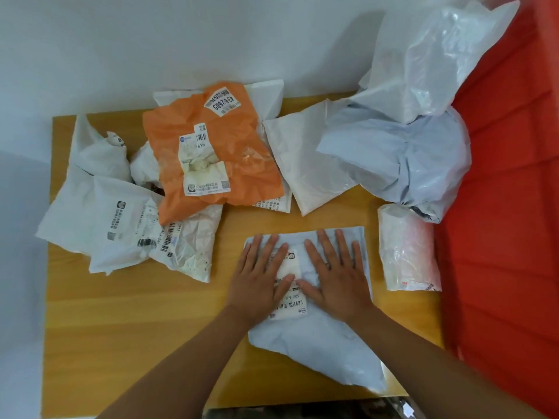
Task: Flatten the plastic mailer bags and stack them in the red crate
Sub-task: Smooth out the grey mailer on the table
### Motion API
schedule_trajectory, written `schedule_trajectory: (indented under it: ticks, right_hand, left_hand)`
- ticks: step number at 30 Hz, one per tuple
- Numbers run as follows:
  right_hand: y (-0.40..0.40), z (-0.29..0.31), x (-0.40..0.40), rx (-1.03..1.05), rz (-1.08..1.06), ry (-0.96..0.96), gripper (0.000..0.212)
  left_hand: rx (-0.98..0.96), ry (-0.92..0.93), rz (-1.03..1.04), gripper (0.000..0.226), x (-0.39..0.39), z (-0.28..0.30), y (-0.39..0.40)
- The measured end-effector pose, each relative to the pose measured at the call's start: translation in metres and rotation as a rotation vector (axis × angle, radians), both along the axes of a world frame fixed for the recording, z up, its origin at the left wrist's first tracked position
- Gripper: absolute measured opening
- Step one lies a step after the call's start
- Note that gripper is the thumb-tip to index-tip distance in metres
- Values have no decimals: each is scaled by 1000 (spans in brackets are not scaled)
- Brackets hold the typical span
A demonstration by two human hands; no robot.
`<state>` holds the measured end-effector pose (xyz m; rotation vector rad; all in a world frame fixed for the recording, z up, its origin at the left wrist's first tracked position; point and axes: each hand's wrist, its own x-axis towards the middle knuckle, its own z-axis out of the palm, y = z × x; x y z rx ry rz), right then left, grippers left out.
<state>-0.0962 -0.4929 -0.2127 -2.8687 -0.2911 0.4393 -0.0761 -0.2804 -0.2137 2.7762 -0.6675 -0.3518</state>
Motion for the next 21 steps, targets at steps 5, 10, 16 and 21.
schedule_trajectory:
  ticks: [5, 10, 16, 21]
  right_hand:
    - [10, 6, 24, 2, 12, -41, 73]
    - [-2, 2, 36, 4, 173, -144, 70]
    - [-1, -3, 36, -56, 290, -123, 76]
    - [0, -6, 34, -78, 296, -136, 77]
  left_hand:
    - [-54, -38, 22, 59, 17, -2, 18]
    - [-56, -66, 21, 59, 18, -4, 27]
    - [19, -106, 13, 61, 15, -6, 26]
    - [25, -152, 3, 62, 13, -12, 26]
